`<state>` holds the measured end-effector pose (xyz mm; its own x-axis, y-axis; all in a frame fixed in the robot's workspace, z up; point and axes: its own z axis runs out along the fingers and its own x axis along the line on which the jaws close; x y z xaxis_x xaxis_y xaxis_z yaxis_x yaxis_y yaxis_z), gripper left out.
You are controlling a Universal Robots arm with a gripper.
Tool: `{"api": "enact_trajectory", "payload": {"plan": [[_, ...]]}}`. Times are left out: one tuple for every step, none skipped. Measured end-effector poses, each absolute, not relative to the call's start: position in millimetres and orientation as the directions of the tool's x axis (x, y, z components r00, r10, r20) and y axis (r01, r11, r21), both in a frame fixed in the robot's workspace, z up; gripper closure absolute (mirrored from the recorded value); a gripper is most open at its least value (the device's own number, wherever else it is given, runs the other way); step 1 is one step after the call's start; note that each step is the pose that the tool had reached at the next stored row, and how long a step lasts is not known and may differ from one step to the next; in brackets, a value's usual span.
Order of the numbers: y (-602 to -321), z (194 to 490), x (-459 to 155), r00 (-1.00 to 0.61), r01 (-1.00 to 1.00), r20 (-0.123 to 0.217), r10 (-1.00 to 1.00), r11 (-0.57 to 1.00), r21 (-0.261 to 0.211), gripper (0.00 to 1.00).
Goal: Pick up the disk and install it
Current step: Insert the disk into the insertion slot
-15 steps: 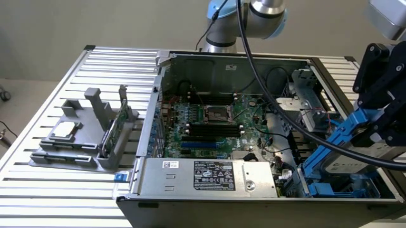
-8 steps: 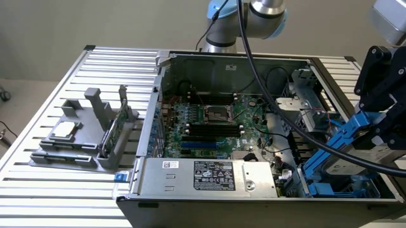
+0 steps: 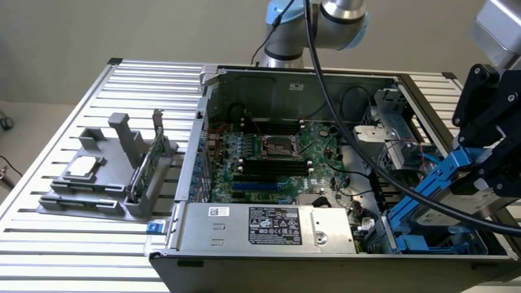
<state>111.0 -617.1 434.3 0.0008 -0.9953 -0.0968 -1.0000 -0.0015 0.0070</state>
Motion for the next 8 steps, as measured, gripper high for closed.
{"api": "enact_trajectory", "payload": {"plan": [[-617.3,433.5,111.0,0.001,-1.0,-0.099,-0.995,-0.002,0.007,0.67],[-617.5,432.7,111.1,0.002,-1.0,-0.101,-0.995,-0.003,0.007,0.67],[-617.7,431.9,111.1,0.003,-1.0,-0.103,-0.995,-0.003,0.007,0.67],[-618.0,431.3,111.1,0.003,-1.0,-0.105,-0.995,-0.004,0.007,0.67],[-618.3,430.7,111.1,0.004,-1.0,-0.107,-0.994,-0.005,0.008,0.67],[-618.5,429.8,111.2,0.004,-1.0,-0.109,-0.994,-0.005,0.008,0.67],[-618.8,429.0,111.2,0.005,-1.0,-0.11,-0.994,-0.006,0.008,0.67],[-619.0,428.1,111.2,0.006,-1.0,-0.112,-0.994,-0.007,0.008,0.67]]}}
